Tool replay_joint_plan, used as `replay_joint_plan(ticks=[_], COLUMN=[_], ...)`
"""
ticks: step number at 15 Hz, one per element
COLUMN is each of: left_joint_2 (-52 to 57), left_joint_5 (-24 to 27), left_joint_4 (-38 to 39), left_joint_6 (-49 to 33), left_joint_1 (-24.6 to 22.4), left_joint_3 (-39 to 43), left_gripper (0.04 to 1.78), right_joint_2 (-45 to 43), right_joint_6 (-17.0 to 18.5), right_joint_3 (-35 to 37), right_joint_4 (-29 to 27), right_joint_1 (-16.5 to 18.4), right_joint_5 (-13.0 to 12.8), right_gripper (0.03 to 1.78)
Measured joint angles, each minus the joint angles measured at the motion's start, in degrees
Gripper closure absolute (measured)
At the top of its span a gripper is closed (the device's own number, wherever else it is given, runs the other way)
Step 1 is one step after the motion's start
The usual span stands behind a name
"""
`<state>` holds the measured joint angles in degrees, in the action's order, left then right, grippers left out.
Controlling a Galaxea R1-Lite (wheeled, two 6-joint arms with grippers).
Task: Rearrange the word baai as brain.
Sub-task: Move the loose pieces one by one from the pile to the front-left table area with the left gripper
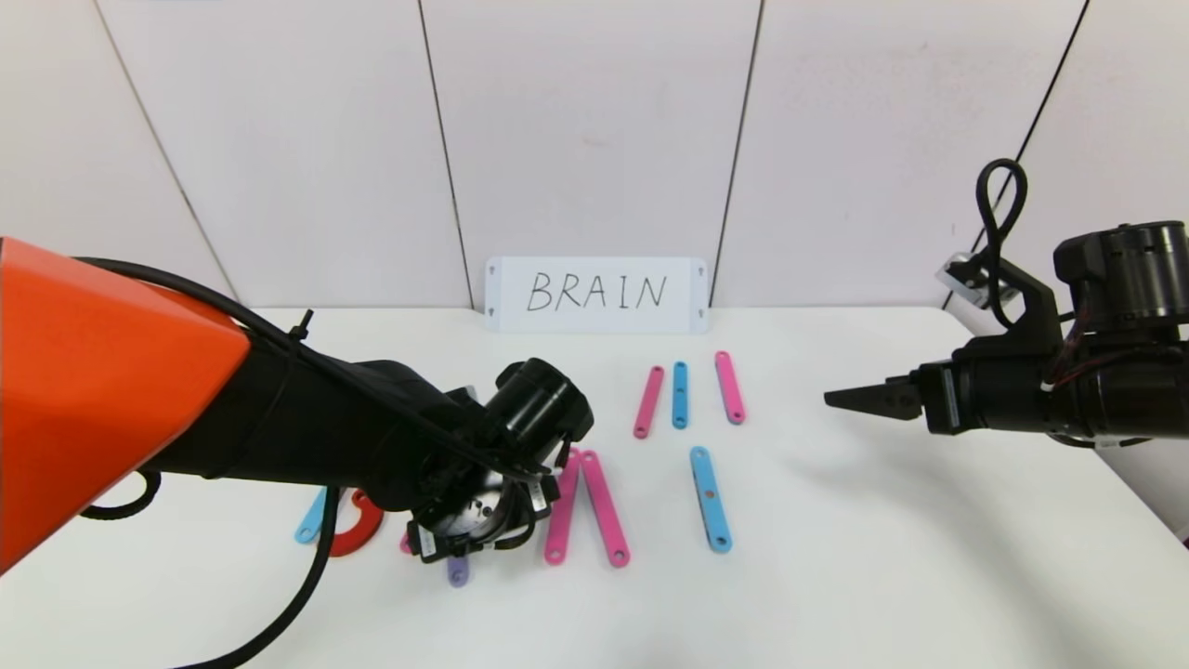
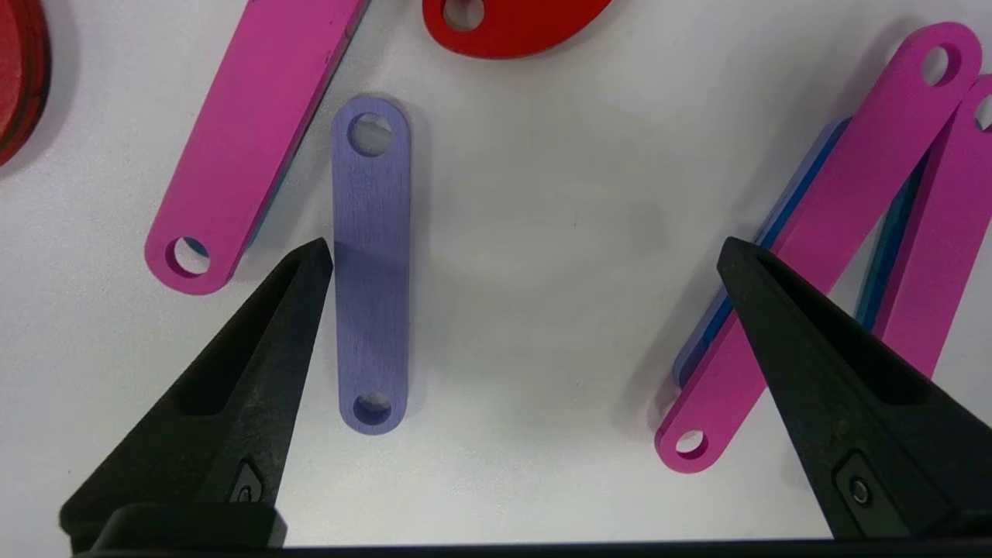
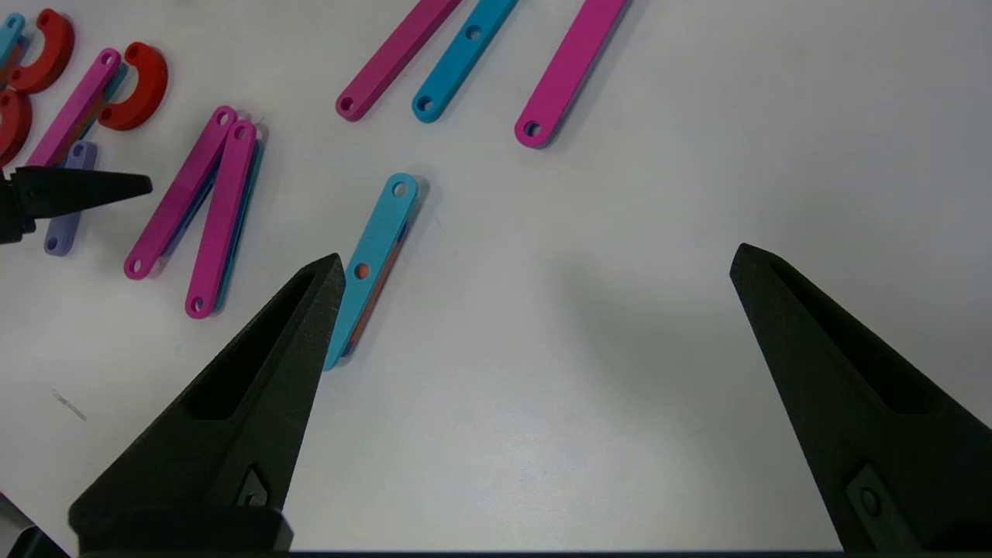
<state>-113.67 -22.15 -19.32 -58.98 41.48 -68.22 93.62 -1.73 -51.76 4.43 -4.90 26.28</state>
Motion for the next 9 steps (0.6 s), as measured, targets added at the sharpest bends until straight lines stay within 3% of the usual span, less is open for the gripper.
replay_joint_plan(ticks=[9], left_joint_2=[-0.2], left_joint_5=[2.8], left_joint_4=[2.2], left_joint_6=[0.4], left_joint_1=[-0.9], left_joint_3=[0.0], left_gripper=[0.08], right_joint_2=[0.1], right_joint_6=[0.0], right_joint_3=[0.1], right_joint_4=[-0.1], right_joint_1=[0.0], right_joint_5=[0.0], right_gripper=[0.07])
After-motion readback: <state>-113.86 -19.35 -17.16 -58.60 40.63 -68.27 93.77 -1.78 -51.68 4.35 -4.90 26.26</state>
